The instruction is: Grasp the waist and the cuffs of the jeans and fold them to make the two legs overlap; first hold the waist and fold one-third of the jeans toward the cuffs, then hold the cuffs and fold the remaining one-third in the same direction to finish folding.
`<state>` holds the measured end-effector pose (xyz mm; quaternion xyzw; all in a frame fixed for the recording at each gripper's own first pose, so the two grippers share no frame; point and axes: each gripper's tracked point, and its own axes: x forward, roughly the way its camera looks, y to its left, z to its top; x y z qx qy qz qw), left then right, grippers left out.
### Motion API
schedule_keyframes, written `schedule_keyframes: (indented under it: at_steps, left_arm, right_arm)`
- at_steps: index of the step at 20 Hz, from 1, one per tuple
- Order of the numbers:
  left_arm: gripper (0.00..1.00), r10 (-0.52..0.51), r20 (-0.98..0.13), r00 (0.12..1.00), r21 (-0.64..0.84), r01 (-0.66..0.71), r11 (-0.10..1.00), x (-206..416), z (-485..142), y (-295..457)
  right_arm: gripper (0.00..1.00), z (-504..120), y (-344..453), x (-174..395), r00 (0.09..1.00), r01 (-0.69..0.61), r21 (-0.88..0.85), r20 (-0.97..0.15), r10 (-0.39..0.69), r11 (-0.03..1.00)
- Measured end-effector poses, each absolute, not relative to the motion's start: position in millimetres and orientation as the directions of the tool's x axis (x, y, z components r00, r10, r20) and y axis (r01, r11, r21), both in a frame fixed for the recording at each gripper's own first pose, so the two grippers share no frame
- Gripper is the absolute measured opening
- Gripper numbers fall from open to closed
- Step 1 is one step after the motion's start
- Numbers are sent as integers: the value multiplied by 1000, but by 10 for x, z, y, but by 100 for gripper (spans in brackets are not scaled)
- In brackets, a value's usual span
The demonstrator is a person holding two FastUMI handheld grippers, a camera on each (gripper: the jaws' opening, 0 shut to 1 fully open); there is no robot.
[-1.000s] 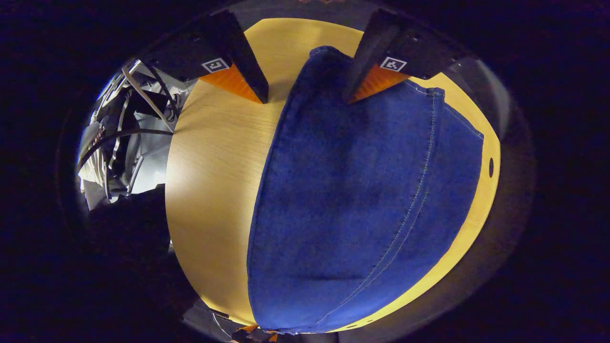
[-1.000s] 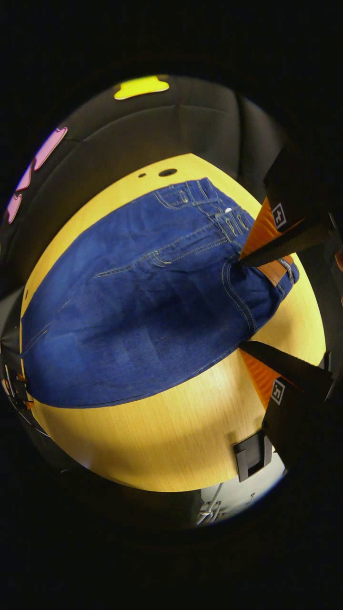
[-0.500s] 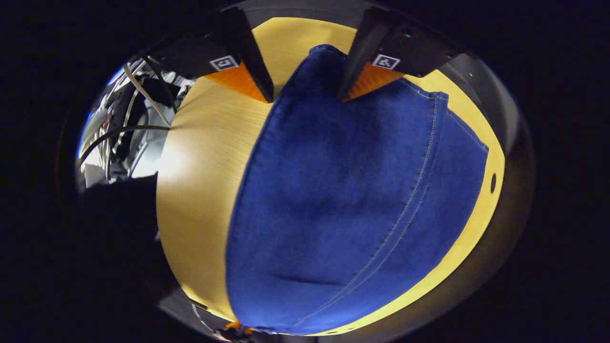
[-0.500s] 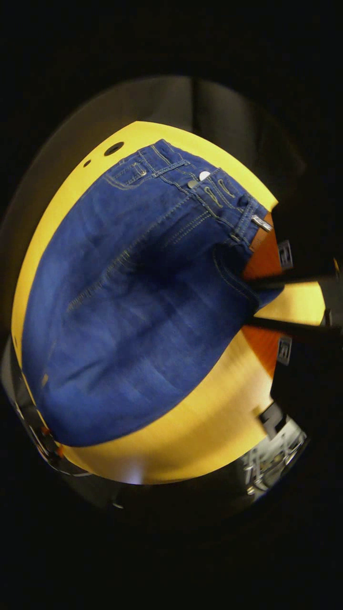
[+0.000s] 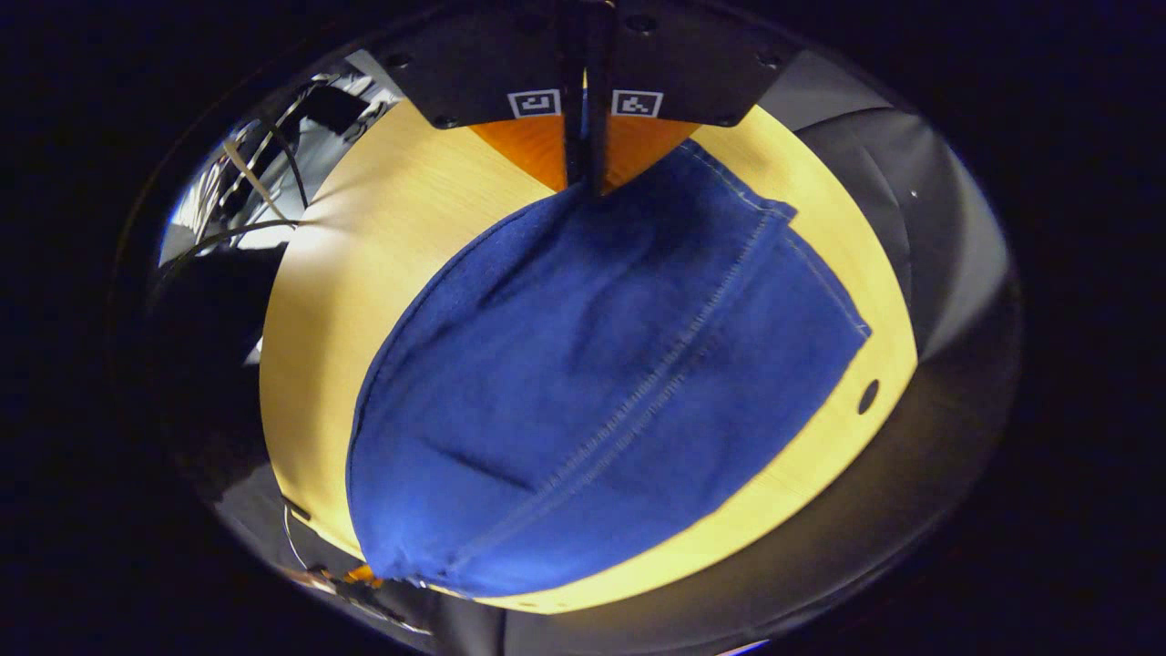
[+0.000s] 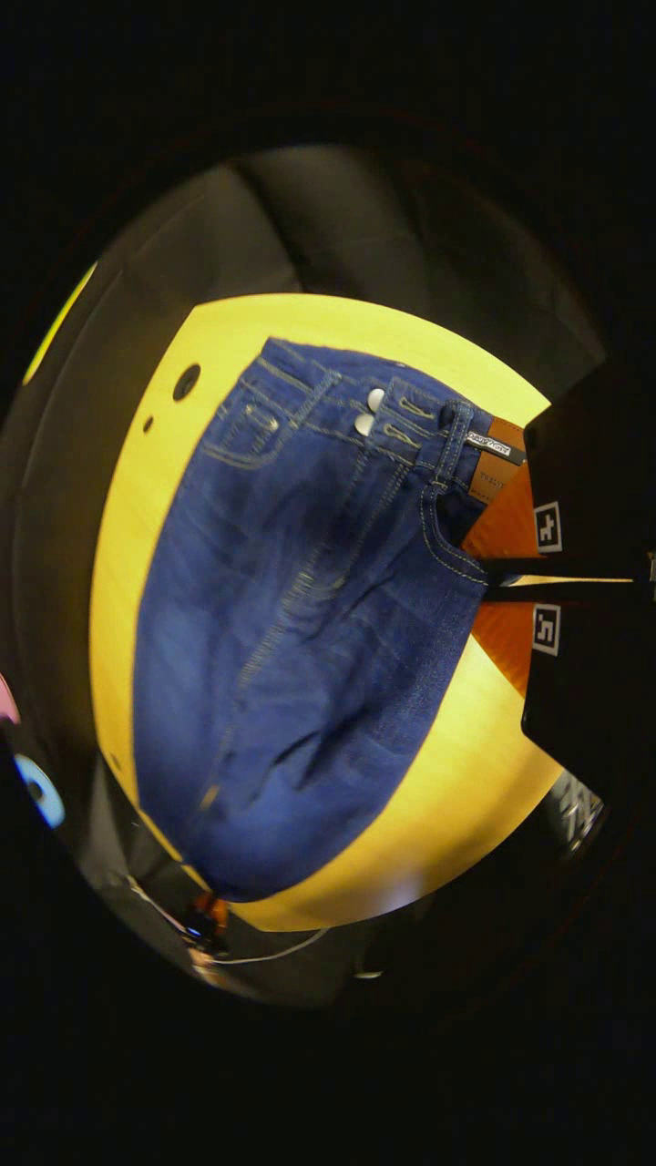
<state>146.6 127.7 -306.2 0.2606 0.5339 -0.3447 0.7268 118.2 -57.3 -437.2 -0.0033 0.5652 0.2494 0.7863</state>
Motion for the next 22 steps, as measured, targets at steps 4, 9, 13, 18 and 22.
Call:
schedule_keyframes:
  at_steps: [4,9,13,18,22]
  left_arm:
    - [6,-245,-936,253,-38,619,784,1929,-2692,1323]
    - [6,-152,-931,332,-42,317,948,2851,-2723,1401]
    - [8,-20,-889,458,23,88,996,3692,-2897,1463]
    - [79,114,-815,569,123,-22,992,4227,-3094,1716]
    - [93,111,-635,764,125,-40,991,4525,-2375,1784]
  right_arm:
    - [6,-3946,-587,1926,421,-278,334,-800,426,901]
    - [5,-3987,-499,2815,555,-144,328,-754,351,934]
    - [5,-4557,-413,3264,551,-40,273,-796,249,961]
    - [52,-4718,-268,3705,605,140,358,-769,206,923]
    - [98,-4181,-620,3707,686,181,393,-707,171,901]
